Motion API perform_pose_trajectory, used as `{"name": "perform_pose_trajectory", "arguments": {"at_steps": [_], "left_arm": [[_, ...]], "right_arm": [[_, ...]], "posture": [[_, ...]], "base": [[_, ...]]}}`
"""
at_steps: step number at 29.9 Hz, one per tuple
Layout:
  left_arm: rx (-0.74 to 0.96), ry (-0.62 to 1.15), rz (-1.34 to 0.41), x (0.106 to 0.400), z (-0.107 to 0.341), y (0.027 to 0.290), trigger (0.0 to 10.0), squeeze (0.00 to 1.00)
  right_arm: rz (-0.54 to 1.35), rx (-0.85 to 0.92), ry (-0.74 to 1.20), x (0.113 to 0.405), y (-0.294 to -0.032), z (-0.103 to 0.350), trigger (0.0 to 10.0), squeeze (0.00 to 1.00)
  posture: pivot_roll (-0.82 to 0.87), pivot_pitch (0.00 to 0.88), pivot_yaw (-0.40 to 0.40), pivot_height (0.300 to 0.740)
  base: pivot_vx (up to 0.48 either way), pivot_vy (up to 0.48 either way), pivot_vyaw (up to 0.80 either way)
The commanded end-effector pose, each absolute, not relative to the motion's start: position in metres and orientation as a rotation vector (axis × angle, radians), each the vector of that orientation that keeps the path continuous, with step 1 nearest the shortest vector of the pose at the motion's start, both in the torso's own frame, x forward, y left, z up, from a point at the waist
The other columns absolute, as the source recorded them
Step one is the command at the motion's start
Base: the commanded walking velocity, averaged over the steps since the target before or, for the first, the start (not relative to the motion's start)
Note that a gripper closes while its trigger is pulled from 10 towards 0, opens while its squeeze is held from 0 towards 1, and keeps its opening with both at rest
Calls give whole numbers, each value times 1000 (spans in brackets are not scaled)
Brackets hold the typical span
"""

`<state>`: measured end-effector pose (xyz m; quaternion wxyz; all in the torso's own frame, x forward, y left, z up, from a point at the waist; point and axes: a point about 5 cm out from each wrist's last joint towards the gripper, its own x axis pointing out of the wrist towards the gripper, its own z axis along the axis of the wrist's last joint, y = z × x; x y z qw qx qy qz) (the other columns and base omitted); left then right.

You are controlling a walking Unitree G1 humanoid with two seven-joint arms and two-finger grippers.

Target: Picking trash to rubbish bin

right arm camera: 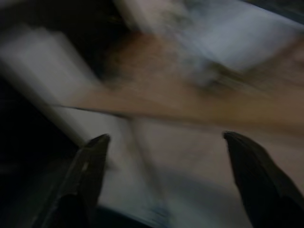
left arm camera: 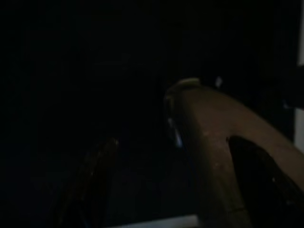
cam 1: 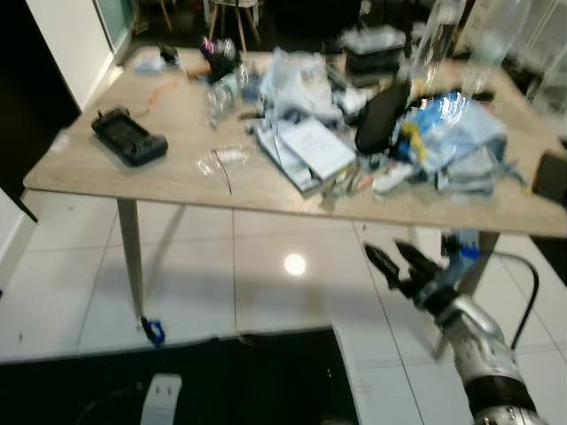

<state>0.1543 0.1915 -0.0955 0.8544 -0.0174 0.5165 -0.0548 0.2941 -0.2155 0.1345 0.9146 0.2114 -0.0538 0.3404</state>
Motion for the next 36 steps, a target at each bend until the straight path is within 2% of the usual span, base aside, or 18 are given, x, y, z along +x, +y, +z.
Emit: {"name": "perform_pose_trajectory", "arguments": {"at_steps": [1, 2, 5, 6, 7, 13, 16, 19, 36], "left_arm": [[-33, 1115, -124, 146, -98, 192, 10000, 0], [-33, 1115, -124, 146, -98, 192, 10000, 0], [-41, 1114, -144, 147, -99, 188, 10000, 0], [-39, 1114, -153, 147, -99, 186, 10000, 0], [-39, 1114, -153, 147, -99, 186, 10000, 0], [-41, 1113, -155, 147, -99, 184, 10000, 0], [-45, 1111, -157, 148, -99, 183, 10000, 0], [-45, 1111, -158, 148, -99, 183, 10000, 0], [-40, 1111, -170, 149, -99, 182, 10000, 0]], "right_arm": [[881, 516, -251, 284, -205, 172, 10000, 0], [881, 516, -251, 284, -205, 172, 10000, 0], [809, 520, -499, 292, -212, 222, 10000, 0], [716, 491, -521, 301, -218, 228, 10000, 0], [716, 491, -521, 301, -218, 228, 10000, 0], [529, 439, -482, 317, -230, 224, 10000, 0], [352, 449, -392, 325, -242, 215, 10000, 0], [334, 447, -382, 325, -243, 214, 10000, 0], [216, 150, -224, 340, -233, 196, 10000, 0]], "posture": [[-101, 114, 31, 740], [-101, 114, 31, 740], [-101, 114, 31, 740], [-97, 110, 38, 740], [-97, 110, 38, 740], [-97, 106, 35, 740], [-92, 105, 33, 740], [-92, 105, 33, 740], [-85, 101, 37, 740]], "base": [[0, 0, 0], [0, 0, 0], [165, 0, 0], [281, 0, 0], [281, 0, 0], [282, 0, 0], [287, 0, 0], [292, 0, 0], [305, 0, 0]]}}
